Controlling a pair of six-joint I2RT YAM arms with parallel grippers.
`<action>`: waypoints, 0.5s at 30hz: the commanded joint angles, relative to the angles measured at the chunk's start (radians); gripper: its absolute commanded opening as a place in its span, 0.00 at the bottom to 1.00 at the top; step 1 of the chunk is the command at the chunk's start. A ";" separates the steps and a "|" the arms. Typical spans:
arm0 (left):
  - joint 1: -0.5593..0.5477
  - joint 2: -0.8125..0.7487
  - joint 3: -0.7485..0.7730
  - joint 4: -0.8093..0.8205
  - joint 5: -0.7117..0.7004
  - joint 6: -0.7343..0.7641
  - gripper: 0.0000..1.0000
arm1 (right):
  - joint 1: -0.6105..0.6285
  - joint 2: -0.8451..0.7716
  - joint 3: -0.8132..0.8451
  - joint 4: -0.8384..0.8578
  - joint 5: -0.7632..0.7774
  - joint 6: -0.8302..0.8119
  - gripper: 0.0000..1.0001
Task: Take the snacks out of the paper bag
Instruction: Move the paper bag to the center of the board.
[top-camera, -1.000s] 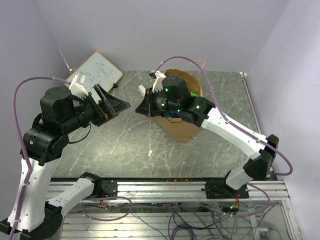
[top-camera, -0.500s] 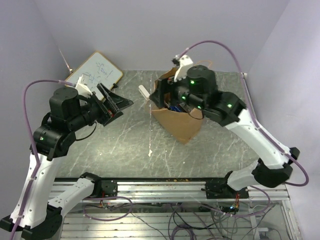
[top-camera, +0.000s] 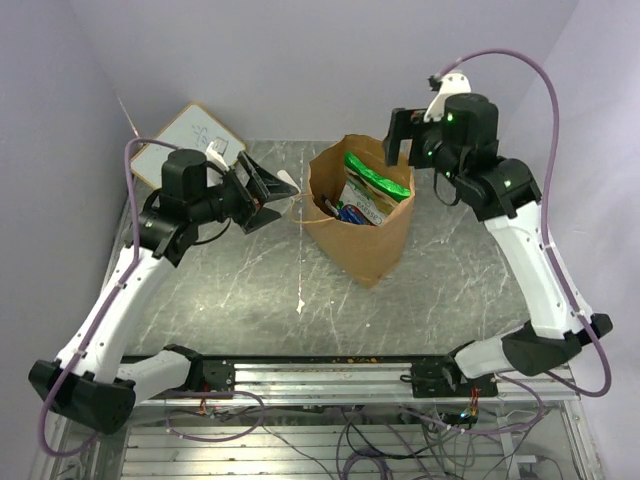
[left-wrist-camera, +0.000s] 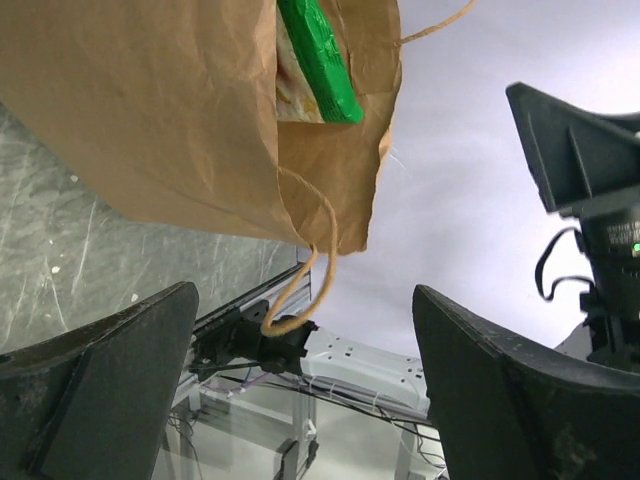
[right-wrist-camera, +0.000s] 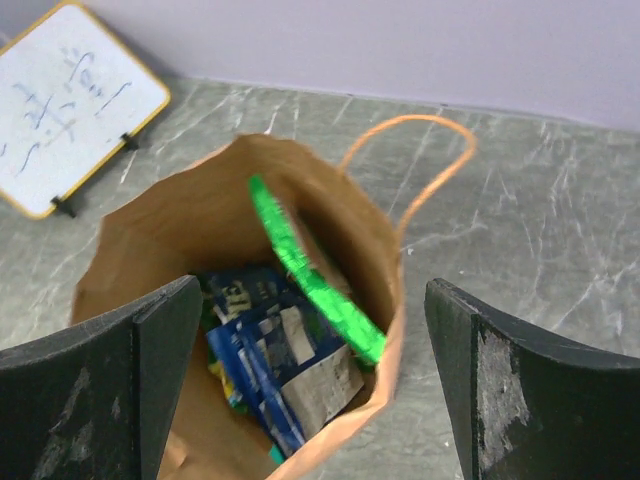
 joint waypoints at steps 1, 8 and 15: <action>-0.035 0.056 0.023 0.080 0.056 0.058 0.99 | -0.157 0.023 -0.034 0.099 -0.254 0.059 0.94; -0.066 0.051 -0.046 0.105 0.003 0.059 0.97 | -0.334 0.117 -0.089 0.218 -0.536 0.179 0.91; -0.069 0.152 -0.022 0.203 0.101 0.060 0.90 | -0.429 0.182 -0.082 0.243 -0.673 0.190 0.77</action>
